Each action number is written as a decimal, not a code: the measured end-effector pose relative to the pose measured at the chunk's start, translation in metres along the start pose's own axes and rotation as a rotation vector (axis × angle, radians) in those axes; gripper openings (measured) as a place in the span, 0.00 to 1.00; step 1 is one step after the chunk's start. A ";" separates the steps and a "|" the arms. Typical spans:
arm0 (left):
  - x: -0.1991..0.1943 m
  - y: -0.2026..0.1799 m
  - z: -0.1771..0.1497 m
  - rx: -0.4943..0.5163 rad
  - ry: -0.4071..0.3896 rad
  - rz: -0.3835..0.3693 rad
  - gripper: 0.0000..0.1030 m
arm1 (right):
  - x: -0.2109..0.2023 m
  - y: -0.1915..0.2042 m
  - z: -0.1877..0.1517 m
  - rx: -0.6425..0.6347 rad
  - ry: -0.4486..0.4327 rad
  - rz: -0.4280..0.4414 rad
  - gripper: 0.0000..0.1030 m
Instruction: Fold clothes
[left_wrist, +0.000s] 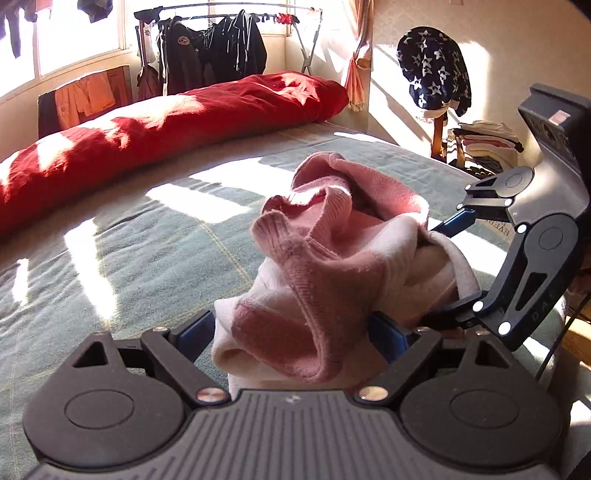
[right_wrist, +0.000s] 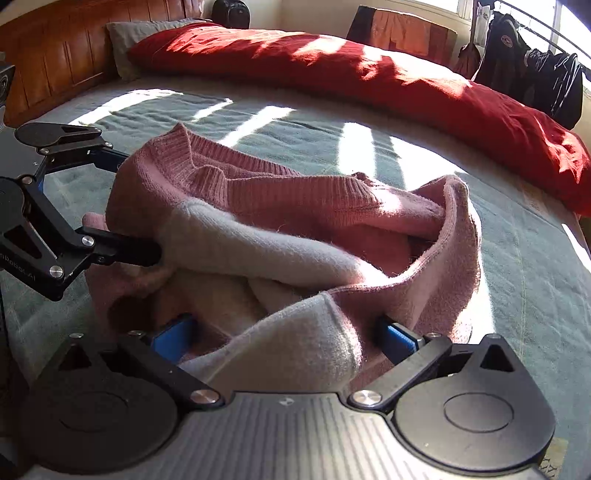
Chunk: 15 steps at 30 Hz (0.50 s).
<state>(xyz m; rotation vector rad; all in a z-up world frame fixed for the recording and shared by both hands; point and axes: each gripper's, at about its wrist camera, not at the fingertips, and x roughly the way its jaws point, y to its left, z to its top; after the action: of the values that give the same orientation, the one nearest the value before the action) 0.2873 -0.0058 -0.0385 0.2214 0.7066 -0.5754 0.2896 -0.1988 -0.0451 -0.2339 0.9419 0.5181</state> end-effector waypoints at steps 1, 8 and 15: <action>0.001 0.001 0.003 -0.006 0.019 -0.011 0.88 | 0.005 -0.005 0.000 0.059 0.047 0.024 1.00; -0.003 0.008 0.031 -0.054 0.133 -0.049 0.88 | 0.019 -0.019 0.004 0.251 0.190 0.087 1.00; -0.010 0.016 0.059 -0.104 0.243 -0.078 0.88 | -0.010 -0.016 0.012 0.370 0.232 0.050 0.99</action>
<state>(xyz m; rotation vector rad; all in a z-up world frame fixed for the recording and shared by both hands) 0.3227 -0.0105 0.0123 0.1686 0.9812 -0.5902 0.3020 -0.2110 -0.0302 0.0660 1.2522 0.3573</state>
